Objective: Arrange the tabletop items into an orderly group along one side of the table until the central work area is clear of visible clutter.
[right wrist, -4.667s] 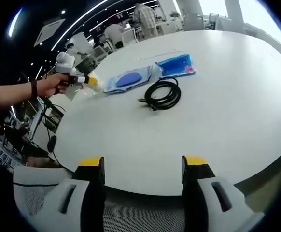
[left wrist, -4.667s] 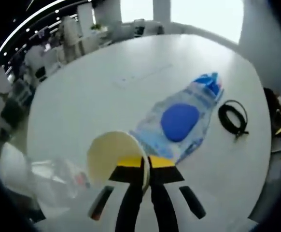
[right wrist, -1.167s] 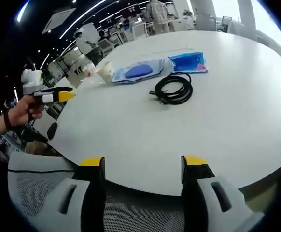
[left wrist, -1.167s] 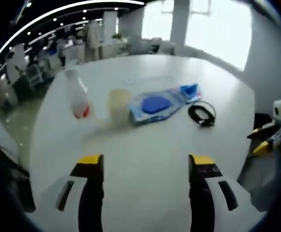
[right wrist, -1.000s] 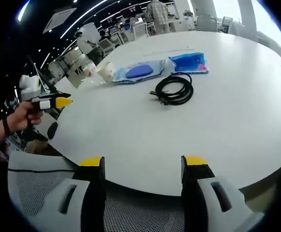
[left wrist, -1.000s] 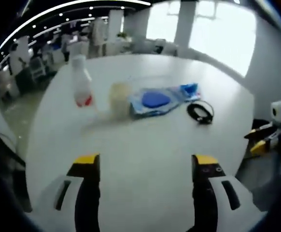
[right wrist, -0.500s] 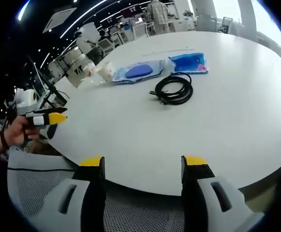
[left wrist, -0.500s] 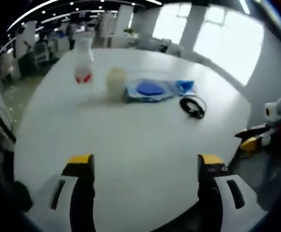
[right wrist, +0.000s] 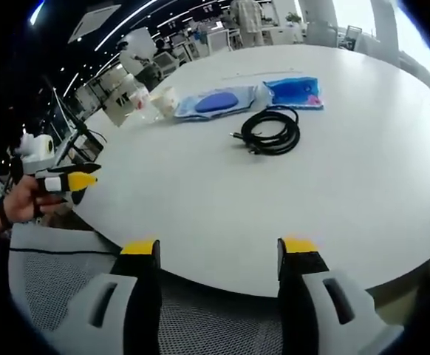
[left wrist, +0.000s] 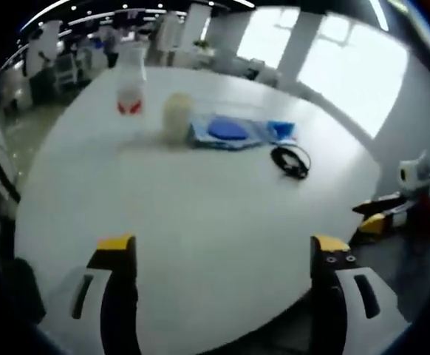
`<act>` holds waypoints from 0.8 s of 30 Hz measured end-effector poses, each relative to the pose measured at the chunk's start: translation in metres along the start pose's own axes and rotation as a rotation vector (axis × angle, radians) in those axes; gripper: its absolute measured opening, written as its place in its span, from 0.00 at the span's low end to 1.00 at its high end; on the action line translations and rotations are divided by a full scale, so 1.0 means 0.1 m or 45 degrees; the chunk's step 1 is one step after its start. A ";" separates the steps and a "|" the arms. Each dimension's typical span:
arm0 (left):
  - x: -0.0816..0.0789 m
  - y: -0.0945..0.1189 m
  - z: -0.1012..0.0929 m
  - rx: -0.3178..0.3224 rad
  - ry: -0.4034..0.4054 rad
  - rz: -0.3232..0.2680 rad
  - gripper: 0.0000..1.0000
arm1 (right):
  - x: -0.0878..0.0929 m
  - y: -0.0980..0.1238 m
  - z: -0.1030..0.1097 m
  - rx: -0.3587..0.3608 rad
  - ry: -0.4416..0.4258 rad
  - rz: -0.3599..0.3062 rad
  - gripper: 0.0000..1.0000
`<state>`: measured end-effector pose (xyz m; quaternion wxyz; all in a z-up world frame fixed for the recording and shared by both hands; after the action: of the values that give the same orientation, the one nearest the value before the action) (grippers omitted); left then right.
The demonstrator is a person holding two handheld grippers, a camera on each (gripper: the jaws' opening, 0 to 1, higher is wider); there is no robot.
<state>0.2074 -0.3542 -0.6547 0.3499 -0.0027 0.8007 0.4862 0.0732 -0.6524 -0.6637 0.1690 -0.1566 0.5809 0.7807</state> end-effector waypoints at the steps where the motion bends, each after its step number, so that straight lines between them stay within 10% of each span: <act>1: 0.00 0.00 -0.01 0.004 0.003 -0.001 0.94 | 0.00 0.00 0.00 0.003 0.009 0.001 0.64; 20: 0.09 -0.02 -0.11 0.018 -0.091 0.033 0.95 | -0.05 0.13 -0.04 0.069 0.038 -0.049 0.66; 24: 0.07 0.00 -0.08 0.006 -0.080 0.009 0.95 | -0.16 0.24 -0.01 0.061 0.055 -0.175 0.67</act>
<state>0.1979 -0.3584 -0.6562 0.3735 0.0162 0.7903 0.4855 0.0765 -0.6610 -0.6360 0.2132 -0.2089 0.5908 0.7496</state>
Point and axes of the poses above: the point that each gripper's makers call its tool centre point, and the gripper's own axes: y roughly backward along the fingers, z roughly to its left, x roughly out of its underside, the point moved 7 cm from there along y, roughly backward along the fingers, and after that the axes turned 11 degrees about z, right-handed, at the moved point
